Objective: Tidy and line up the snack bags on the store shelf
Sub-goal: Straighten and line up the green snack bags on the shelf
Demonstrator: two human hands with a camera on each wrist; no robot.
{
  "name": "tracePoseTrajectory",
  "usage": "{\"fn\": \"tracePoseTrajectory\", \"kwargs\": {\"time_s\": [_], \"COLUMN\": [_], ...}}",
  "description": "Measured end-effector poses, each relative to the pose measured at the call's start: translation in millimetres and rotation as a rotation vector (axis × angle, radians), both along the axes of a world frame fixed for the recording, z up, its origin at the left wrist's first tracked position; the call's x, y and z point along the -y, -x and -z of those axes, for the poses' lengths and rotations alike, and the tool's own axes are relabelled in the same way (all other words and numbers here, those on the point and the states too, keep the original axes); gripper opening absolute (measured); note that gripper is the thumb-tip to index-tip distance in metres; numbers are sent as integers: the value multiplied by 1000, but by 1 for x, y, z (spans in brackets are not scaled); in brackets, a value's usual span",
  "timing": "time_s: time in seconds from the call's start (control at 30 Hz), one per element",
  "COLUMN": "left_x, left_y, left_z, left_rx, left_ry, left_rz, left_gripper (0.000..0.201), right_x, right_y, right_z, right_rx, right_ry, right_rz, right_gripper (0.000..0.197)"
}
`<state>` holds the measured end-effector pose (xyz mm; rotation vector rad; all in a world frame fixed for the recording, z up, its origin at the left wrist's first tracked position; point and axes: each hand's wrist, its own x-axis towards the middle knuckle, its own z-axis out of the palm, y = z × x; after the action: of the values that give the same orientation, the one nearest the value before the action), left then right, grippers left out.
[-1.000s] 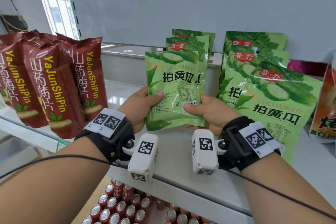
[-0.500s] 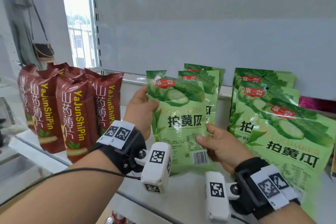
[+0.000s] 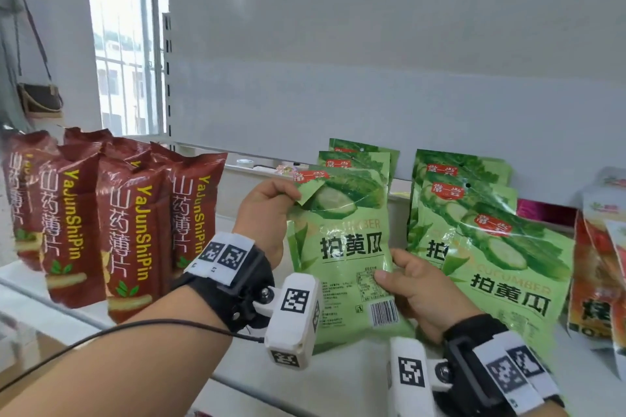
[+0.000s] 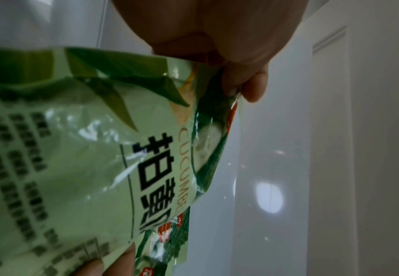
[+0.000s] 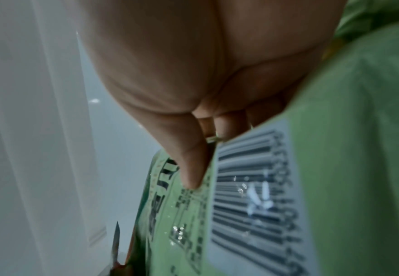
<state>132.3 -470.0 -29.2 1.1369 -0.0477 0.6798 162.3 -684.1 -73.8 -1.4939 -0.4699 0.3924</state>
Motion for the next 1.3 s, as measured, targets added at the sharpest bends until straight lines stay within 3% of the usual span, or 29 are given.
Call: {"fn": "tracePoseTrajectory", "kwargs": {"time_s": [0.07,0.2,0.3,0.43,0.53,0.63,0.67,0.73,0.8,0.93,1.0,1.03,1.07,1.13,1.17,1.3], "left_x": [6,25,47,67,70,70,70,71,72,80,85,88,92,107,117,180], "left_y": [-3,-14,-13,-13,-16,-19,-20,-21,-19,-5,5,11,19,37,48,96], "left_z": [0,11,21,32,37,37,37,35,33,29,25,22,18,11,9,10], "left_rx": [7,-73,-211,-215,-220,-231,-234,-236,-234,-251,-261,-250,-239,-218,-215,-209], "left_ry": [-23,-28,-149,-155,-172,-172,-161,-149,-157,-111,-75,-67,-68,-99,-110,-164], "left_rz": [61,254,340,399,417,430,435,448,461,502,524,535,544,593,623,799], "left_gripper": [44,46,7,21,34,27,29,29,28,8,44,51,48,13,6,21], "right_x": [9,33,49,77,100,111,113,114,112,112,112,113,115,123,129,171], "right_y": [6,23,39,49,47,40,38,36,38,58,75,86,98,129,146,234], "right_z": [-2,-3,-6,-9,-9,-5,-4,-4,-6,-5,-5,-6,-7,-7,-6,5], "right_rx": [-4,24,95,151,126,-73,-123,-97,1,96,121,136,167,243,275,309], "right_ry": [-16,18,120,20,122,303,349,490,541,319,162,101,53,-18,-49,-209], "right_rz": [31,163,349,930,1241,1185,1128,1076,1105,1105,1124,1146,1174,1240,1272,1399], "right_gripper": [44,40,27,13,27,49,47,22,26,20,10,13,18,21,21,21]}}
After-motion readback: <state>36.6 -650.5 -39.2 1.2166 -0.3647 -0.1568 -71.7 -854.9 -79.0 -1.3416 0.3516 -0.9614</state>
